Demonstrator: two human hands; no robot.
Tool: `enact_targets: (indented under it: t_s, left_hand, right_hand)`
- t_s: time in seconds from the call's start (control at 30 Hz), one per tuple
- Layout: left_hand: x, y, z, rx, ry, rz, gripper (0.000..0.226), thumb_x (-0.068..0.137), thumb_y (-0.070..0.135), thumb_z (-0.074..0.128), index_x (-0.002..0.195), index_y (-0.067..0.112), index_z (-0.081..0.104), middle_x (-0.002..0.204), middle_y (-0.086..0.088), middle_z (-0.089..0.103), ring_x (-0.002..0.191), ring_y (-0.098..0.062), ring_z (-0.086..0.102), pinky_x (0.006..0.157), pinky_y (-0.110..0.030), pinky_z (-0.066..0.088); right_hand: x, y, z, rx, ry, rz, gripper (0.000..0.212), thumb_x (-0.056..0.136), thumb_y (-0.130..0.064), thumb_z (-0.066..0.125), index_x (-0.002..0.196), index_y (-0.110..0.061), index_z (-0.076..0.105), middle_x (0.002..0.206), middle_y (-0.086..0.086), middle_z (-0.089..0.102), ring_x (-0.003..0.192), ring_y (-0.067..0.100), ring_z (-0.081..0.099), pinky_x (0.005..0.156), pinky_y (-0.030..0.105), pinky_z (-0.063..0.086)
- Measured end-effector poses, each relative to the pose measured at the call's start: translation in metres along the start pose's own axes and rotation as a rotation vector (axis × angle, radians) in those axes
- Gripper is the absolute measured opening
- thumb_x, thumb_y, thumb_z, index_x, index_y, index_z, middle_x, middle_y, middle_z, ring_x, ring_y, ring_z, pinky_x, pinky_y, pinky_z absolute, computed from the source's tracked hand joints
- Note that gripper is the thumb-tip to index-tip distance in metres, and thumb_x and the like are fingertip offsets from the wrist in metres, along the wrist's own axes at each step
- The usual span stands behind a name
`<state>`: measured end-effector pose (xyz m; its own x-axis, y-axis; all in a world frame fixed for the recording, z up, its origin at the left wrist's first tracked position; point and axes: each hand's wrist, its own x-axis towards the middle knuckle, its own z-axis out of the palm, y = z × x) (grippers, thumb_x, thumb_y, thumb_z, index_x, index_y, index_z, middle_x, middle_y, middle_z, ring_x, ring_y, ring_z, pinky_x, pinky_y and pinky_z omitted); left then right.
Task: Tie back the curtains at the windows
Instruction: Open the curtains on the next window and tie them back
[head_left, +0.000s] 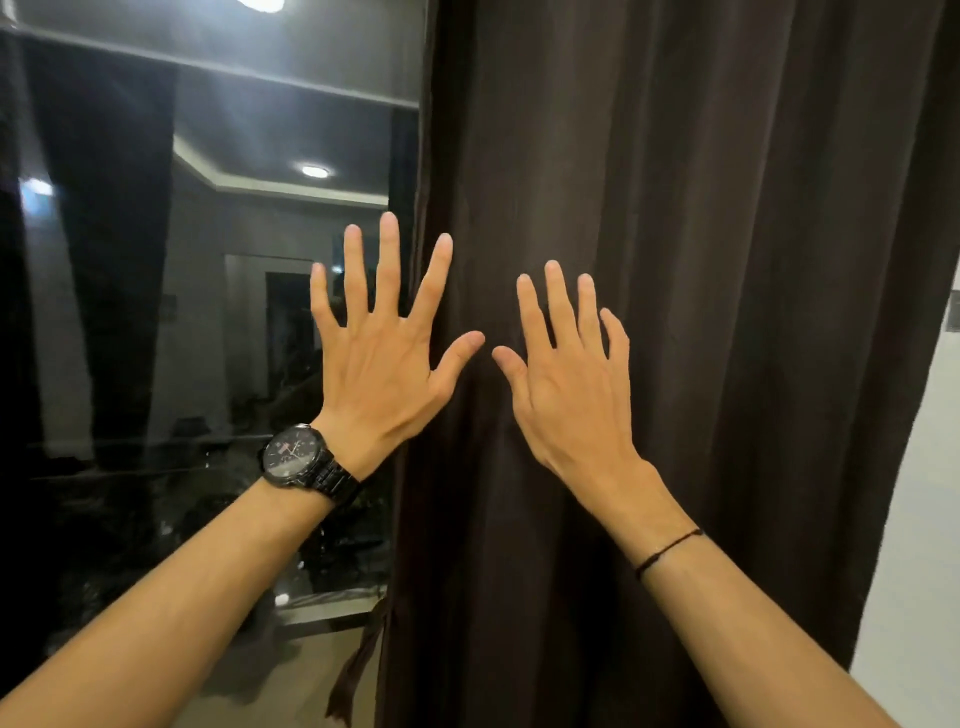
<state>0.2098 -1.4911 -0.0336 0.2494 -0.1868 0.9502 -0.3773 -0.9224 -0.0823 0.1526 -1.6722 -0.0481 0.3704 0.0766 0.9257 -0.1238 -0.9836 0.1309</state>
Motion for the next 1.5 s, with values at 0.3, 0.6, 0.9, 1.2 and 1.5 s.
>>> enact_targets:
  t_s: [0.3,0.6,0.9,1.2,1.5]
  left_hand:
    - [0.015,0.052,0.035,-0.008,-0.089,-0.060,0.084,0.096,0.078,0.026,0.165,0.038,-0.001,0.173,-0.014,-0.017,0.156,-0.054,-0.002,0.123,-0.069,0.018]
    - [0.020,0.099,0.044,0.067,-0.122,-0.114,0.084,0.097,0.077,0.032,0.166,0.034,0.009,0.172,-0.016,-0.018,0.157,-0.050,0.006,0.121,-0.064,0.031]
    - [0.040,0.122,0.025,-0.005,-0.180,-0.258,0.100,0.089,0.081,0.048,0.165,0.035,0.004,0.173,-0.019,0.009,0.159,-0.041,0.006,0.123,-0.062,0.028]
    - [0.062,0.108,0.010,-0.087,-0.041,-0.142,0.078,0.088,0.017,0.073,0.156,0.017,0.035,0.082,0.013,0.051,0.115,-0.033,0.056,0.085,-0.052,0.057]
    - [0.050,0.043,-0.015,-0.128,0.096,-0.097,0.069,0.084,-0.003,0.061,0.149,0.013,0.043,0.099,-0.015,0.075,0.096,-0.039,0.067,0.080,-0.044,0.050]
  right_hand:
    - [0.019,0.071,0.038,0.089,0.009,-0.041,0.064,0.106,-0.055,0.021,0.161,-0.022,0.017,0.170,0.009,0.013,0.156,0.036,0.013,0.119,0.053,0.025]
    - [0.022,0.146,0.041,0.116,0.054,0.027,0.072,0.099,-0.058,0.038,0.159,-0.022,0.022,0.169,0.016,0.008,0.154,0.042,0.009,0.110,0.057,0.026]
    - [0.049,0.183,0.050,0.340,0.230,0.337,0.090,0.086,-0.045,0.074,0.154,-0.011,0.025,0.132,0.019,0.044,0.111,0.036,0.050,0.087,0.053,0.045]
    - [0.079,0.181,0.051,0.623,0.297,0.342,0.030,0.095,-0.006,0.064,0.124,-0.001,0.067,0.111,0.015,0.063,0.099,0.035,0.065,0.087,0.042,0.051]
    - [0.129,-0.009,0.014,0.942,0.174,-0.115,0.012,0.075,-0.002,0.060,0.064,-0.006,0.061,0.072,0.009,0.051,0.072,0.039,0.059,0.055,0.035,0.027]
